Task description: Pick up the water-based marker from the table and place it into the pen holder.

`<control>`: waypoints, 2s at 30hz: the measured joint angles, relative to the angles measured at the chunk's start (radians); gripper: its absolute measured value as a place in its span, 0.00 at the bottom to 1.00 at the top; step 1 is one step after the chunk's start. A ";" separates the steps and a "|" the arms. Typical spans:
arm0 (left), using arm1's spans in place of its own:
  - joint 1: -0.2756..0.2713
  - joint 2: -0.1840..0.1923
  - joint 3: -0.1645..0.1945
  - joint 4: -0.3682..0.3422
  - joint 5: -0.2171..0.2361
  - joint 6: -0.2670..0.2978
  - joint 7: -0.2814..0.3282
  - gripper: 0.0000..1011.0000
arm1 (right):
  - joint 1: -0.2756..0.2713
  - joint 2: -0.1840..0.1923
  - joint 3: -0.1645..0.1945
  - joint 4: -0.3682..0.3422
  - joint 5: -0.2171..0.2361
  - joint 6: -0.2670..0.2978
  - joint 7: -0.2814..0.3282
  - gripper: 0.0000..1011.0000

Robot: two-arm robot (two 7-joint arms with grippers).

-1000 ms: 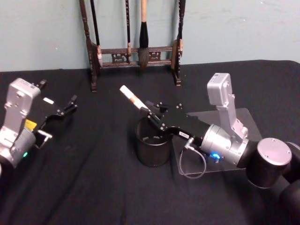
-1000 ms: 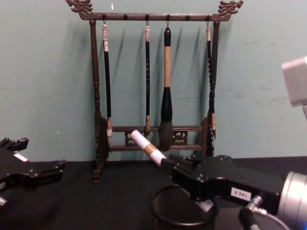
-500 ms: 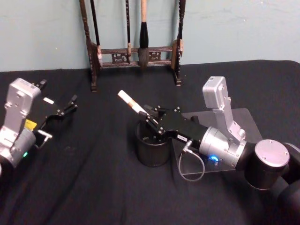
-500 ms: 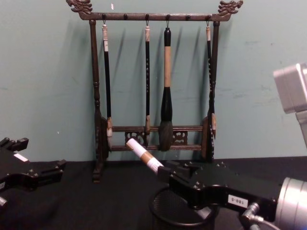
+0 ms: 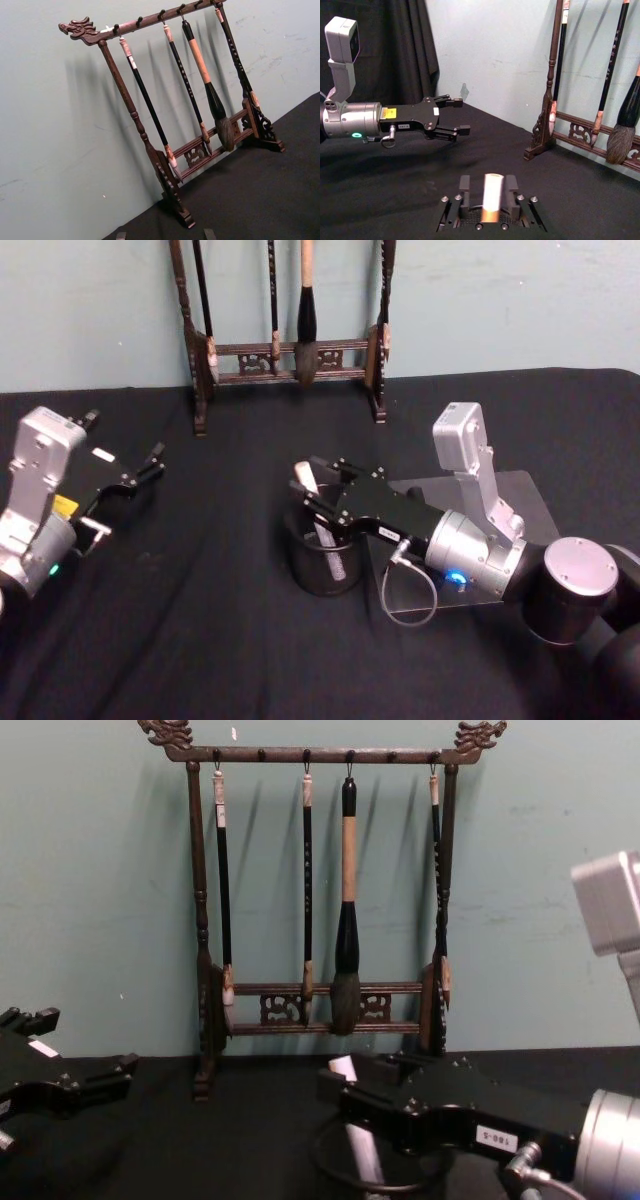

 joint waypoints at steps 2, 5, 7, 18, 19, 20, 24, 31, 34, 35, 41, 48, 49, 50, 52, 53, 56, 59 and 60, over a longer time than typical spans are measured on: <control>0.000 0.000 0.000 0.000 0.000 0.000 0.000 0.99 | 0.000 0.000 0.000 0.000 0.000 0.000 0.000 0.48; 0.000 0.000 0.000 0.000 0.000 0.000 0.000 0.99 | 0.000 0.000 0.001 0.000 0.001 0.000 0.000 0.59; 0.000 0.000 0.000 0.000 0.000 0.000 0.000 0.99 | 0.000 0.000 0.001 0.000 0.001 0.000 0.000 0.67; 0.000 0.000 0.000 0.000 0.000 0.000 0.000 0.99 | -0.003 0.005 0.005 -0.011 0.005 -0.003 0.002 0.97; 0.000 0.000 0.000 0.000 0.000 0.000 0.000 0.99 | -0.005 0.007 0.008 -0.018 0.007 -0.005 0.002 0.97; 0.000 0.000 0.000 0.000 0.000 0.000 0.000 0.99 | -0.007 0.012 0.014 -0.032 0.010 -0.008 0.002 0.99; 0.000 0.000 0.000 0.000 0.000 0.000 0.000 0.99 | -0.012 0.024 0.032 -0.070 0.019 -0.019 -0.003 0.99; 0.000 0.000 0.000 0.000 0.000 0.000 0.000 0.99 | -0.030 0.055 0.090 -0.146 0.021 -0.019 -0.071 0.99; 0.000 0.000 0.000 0.000 0.000 0.000 0.000 0.99 | -0.043 0.069 0.121 -0.173 -0.007 0.028 -0.145 0.99; 0.000 0.000 0.000 0.000 0.000 0.000 0.000 0.99 | -0.046 0.072 0.128 -0.179 -0.013 0.045 -0.163 0.99; 0.000 0.000 0.000 0.000 0.000 0.000 0.000 0.99 | -0.069 0.098 0.176 -0.213 -0.059 0.185 -0.272 0.99; 0.000 0.000 0.000 0.000 0.000 0.000 0.000 0.99 | -0.075 0.127 0.186 -0.232 -0.093 0.368 -0.310 0.99; 0.000 0.000 0.000 0.000 0.000 0.000 0.000 0.99 | -0.072 0.132 0.181 -0.232 -0.101 0.412 -0.311 0.99; 0.000 0.000 0.000 0.000 0.000 0.000 0.000 0.99 | -0.070 0.134 0.178 -0.232 -0.104 0.430 -0.311 0.99; 0.000 0.000 0.000 0.000 0.000 0.000 0.000 0.99 | -0.064 0.136 0.170 -0.227 -0.115 0.478 -0.310 0.99; 0.000 0.000 0.000 0.000 0.000 0.000 0.000 0.99 | -0.062 0.136 0.166 -0.225 -0.118 0.493 -0.309 0.99; 0.000 0.000 0.000 0.000 0.000 0.000 0.000 0.99 | -0.054 0.129 0.155 -0.211 -0.128 0.539 -0.305 0.99; 0.000 0.000 0.000 0.000 0.000 0.000 0.000 0.99 | -0.046 0.118 0.147 -0.196 -0.135 0.574 -0.301 0.99; 0.000 0.000 0.000 0.000 0.000 0.000 0.000 0.99 | -0.043 0.113 0.145 -0.191 -0.137 0.582 -0.301 0.99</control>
